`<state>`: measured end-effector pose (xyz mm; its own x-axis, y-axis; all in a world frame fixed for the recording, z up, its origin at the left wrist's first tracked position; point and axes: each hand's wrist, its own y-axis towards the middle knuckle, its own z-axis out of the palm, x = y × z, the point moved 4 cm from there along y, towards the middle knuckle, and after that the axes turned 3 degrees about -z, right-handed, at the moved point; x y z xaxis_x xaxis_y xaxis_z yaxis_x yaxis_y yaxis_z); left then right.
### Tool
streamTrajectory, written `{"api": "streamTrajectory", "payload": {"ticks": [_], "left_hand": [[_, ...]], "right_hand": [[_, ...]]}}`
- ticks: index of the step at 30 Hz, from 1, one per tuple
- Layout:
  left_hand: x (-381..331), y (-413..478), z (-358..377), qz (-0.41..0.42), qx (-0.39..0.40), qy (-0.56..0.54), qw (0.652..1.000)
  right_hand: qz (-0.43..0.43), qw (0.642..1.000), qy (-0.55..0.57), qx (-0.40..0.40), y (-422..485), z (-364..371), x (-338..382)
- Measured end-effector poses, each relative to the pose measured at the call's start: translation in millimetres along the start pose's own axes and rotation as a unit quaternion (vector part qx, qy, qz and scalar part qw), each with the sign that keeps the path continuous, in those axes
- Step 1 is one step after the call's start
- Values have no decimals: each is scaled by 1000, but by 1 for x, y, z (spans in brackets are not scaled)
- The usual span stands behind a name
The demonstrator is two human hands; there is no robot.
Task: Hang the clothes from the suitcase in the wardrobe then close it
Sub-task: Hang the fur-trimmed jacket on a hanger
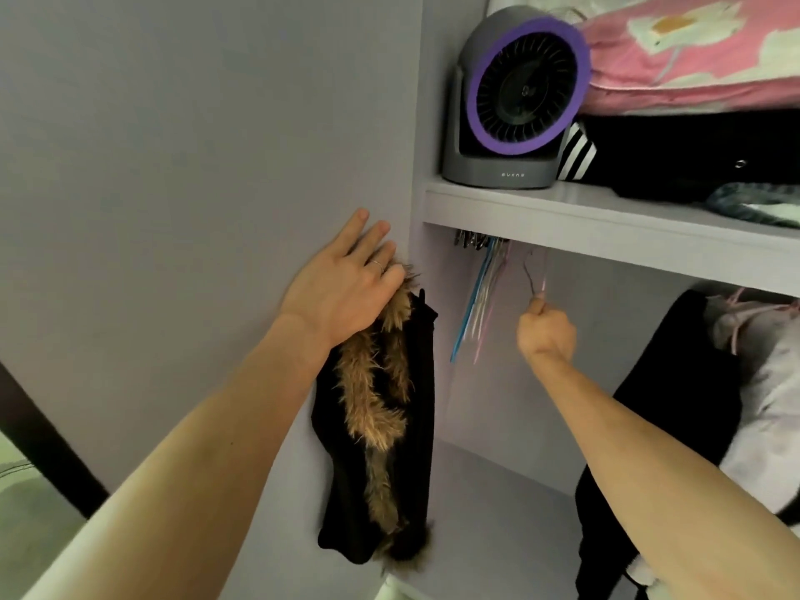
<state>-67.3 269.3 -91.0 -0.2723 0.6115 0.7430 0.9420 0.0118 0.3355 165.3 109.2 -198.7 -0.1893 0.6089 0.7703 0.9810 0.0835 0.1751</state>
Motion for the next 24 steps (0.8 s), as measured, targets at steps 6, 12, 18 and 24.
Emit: {"api": "streamTrajectory", "payload": {"ticks": [6,12,18,24], "left_hand": [[4,-5,-9,-16,-129,-113,985],[6,-3,-29,-144,57,-481,863],[-94,-44,-42,-223,323,-820,416],[-203,-68,-82,-98,399,-829,379]], "right_hand": [[7,999,-50,12,-42,-59,-22],[68,997,20,26,-114,-150,-77],[186,956,216,64,-204,-216,-123],[172,896,395,109,-273,-248,-141]]}}
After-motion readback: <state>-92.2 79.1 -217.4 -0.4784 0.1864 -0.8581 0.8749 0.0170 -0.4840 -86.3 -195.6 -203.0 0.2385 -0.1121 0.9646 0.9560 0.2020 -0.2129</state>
